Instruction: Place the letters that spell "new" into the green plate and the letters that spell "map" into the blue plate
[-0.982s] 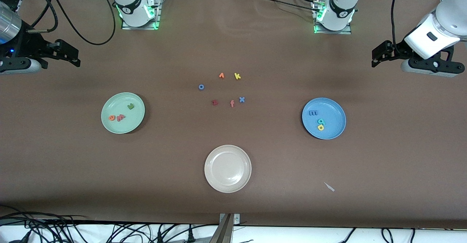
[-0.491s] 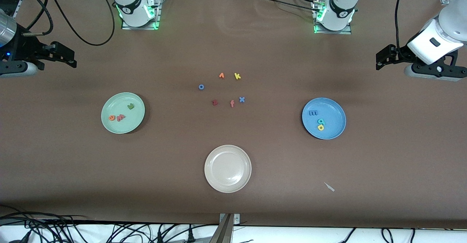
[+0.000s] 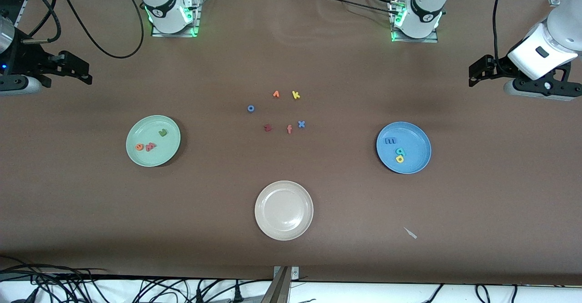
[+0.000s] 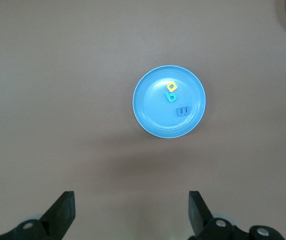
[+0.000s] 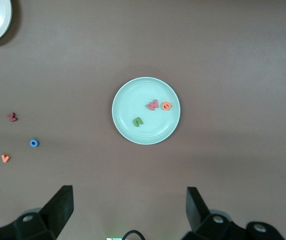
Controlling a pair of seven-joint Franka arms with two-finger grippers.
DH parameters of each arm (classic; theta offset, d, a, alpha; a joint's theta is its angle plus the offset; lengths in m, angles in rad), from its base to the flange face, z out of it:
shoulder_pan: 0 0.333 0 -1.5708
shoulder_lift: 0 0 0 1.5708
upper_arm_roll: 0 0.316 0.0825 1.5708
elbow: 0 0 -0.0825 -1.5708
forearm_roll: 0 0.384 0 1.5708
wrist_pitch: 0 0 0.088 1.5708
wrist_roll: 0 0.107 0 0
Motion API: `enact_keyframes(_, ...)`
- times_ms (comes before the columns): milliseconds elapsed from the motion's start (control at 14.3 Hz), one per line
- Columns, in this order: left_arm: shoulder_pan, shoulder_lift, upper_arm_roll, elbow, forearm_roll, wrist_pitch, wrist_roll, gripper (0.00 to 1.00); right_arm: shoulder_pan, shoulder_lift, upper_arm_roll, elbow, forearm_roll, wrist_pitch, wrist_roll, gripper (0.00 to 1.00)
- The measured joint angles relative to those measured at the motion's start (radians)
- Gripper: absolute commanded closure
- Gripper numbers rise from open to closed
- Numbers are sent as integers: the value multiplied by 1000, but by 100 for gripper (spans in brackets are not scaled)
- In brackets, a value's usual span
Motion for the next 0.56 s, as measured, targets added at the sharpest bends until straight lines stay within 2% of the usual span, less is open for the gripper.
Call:
enact_keyframes(280,0,0,0,0,0,0,2,0,-1,0,-40,0,0,0,-2,0)
enact_keyframes(561,0,0,0,0,0,-1,3,0,2,0,-43,1,1,-1,-4,0)
